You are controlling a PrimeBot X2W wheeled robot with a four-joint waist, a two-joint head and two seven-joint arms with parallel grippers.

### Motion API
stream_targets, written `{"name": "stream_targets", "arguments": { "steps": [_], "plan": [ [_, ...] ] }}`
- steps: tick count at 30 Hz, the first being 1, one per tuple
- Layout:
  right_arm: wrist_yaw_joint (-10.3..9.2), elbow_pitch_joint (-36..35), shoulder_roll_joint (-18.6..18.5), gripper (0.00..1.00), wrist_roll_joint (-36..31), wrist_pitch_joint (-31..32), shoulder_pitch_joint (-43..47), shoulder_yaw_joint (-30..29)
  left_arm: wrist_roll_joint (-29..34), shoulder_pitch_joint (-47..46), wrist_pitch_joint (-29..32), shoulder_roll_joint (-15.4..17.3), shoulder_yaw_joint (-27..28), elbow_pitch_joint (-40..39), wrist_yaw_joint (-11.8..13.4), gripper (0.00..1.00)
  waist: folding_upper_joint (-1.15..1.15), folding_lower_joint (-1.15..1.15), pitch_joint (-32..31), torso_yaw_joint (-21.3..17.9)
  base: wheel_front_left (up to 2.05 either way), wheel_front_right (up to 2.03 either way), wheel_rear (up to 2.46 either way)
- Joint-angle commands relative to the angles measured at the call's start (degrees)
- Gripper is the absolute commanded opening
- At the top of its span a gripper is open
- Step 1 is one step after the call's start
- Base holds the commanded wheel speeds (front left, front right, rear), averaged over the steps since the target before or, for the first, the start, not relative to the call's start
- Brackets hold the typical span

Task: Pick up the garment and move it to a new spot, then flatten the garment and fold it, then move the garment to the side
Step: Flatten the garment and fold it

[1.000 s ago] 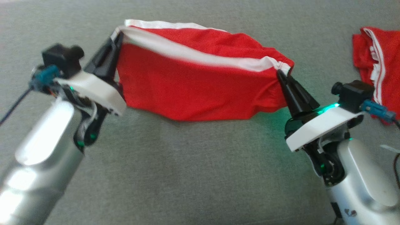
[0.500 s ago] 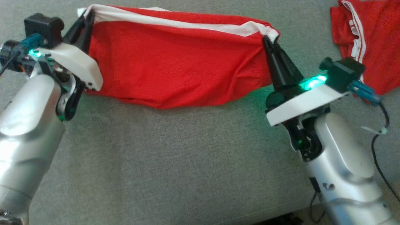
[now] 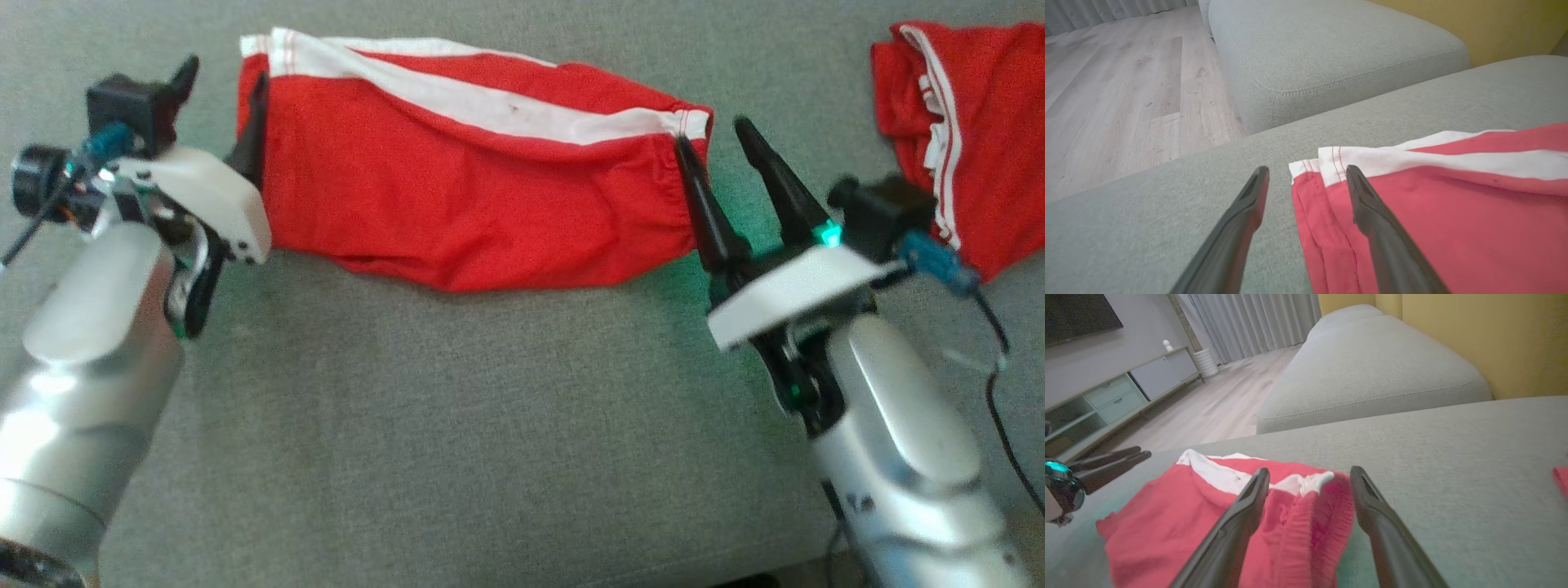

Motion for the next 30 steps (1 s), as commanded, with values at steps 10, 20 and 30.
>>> {"name": "stream_targets", "arguments": {
  "steps": [10, 20, 30],
  "plan": [
    [0.39, -14.50, 1.46, 1.00, -22.03, -1.44, 15.78, -9.93, -1.75, 6.81, -3.13, -1.70, 1.83, 1.86, 5.13, 1.00, 0.00, 0.00, -5.37, -0.02, 0.00, 0.00, 0.00],
    [0.39, -17.94, 3.02, 1.00, -25.13, -2.15, 19.22, -9.86, -1.62, 5.17, -4.16, -2.77, 2.99, 6.78, 10.45, 1.00, 0.00, 0.00, -2.58, -2.90, 0.00, 0.00, 0.00],
    [0.39, -18.13, 3.26, 1.00, -23.19, -1.57, 18.75, -8.89, -5.86, 3.48, -2.35, -5.82, 4.50, 9.56, 6.40, 1.00, 0.00, 0.00, -0.26, -3.67, 0.00, 0.00, 0.00]
  ]
}}
